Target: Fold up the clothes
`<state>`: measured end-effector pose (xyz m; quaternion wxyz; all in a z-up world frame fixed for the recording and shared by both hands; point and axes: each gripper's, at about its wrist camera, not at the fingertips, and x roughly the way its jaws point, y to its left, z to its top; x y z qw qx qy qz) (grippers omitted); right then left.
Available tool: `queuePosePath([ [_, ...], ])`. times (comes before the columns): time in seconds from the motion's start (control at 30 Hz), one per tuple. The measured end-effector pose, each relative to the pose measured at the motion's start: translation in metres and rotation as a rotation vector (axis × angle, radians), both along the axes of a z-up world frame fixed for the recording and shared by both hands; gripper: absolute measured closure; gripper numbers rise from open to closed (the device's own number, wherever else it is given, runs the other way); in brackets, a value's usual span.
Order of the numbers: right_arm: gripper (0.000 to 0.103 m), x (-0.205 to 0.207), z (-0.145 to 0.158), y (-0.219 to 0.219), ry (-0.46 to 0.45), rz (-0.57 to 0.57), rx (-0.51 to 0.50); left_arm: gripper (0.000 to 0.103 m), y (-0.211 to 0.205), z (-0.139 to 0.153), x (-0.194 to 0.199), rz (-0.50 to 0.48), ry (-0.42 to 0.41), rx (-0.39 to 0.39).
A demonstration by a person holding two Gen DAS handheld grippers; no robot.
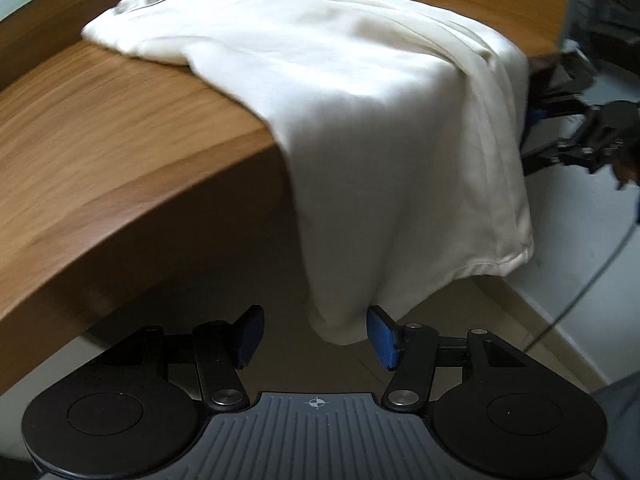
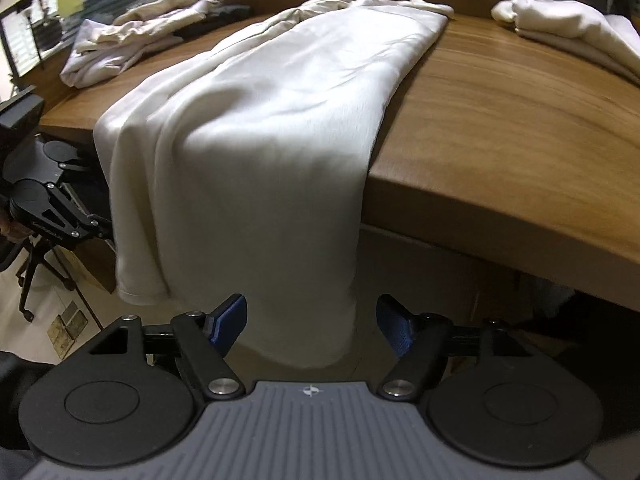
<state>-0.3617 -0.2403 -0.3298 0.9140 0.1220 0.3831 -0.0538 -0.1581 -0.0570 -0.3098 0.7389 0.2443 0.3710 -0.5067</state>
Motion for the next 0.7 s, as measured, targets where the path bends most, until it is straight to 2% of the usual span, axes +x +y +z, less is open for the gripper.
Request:
queuePosePath([
  [0.07,0.026,0.002,-0.010,-0.003,-0.034,0.022,0.011,0.040,-0.003,0.001,-0.002,-0.038,-0.007,-0.023],
  [0.13,0.027,0.002,-0.016,-0.006,-0.073,0.054,0.035,0.042,-0.007,0.002,-0.003,-0.069,-0.003,-0.044],
  [0.17,0.032,0.002,-0.018,-0.007,-0.091,0.074,0.051,0.053,-0.008,0.005,-0.004,-0.088,0.007,-0.051],
  [0.2,0.042,0.001,-0.018,-0.008,-0.102,0.094,0.072,0.067,-0.009,0.008,-0.005,-0.109,0.018,-0.053],
  [0.23,0.052,0.002,-0.018,-0.011,-0.106,0.120,0.113,0.091,-0.010,0.011,-0.007,-0.130,0.028,-0.055],
  [0.27,0.076,0.005,-0.015,-0.014,-0.102,0.142,0.161,0.097,-0.010,0.016,-0.008,-0.150,0.038,-0.058],
  [0.3,0.096,0.006,-0.012,-0.018,-0.095,0.162,0.210,0.097,-0.009,0.021,-0.010,-0.170,0.047,-0.063],
  [0.33,0.100,0.005,-0.008,-0.021,-0.089,0.177,0.253,0.097,-0.008,0.028,-0.012,-0.183,0.054,-0.067],
  [0.47,0.100,-0.003,0.020,-0.031,-0.078,0.209,0.393,0.098,0.002,0.059,-0.020,-0.197,0.097,-0.080],
  [0.7,0.100,-0.010,0.087,-0.044,-0.090,0.224,0.600,0.098,0.004,0.126,-0.018,-0.148,0.204,-0.138],
])
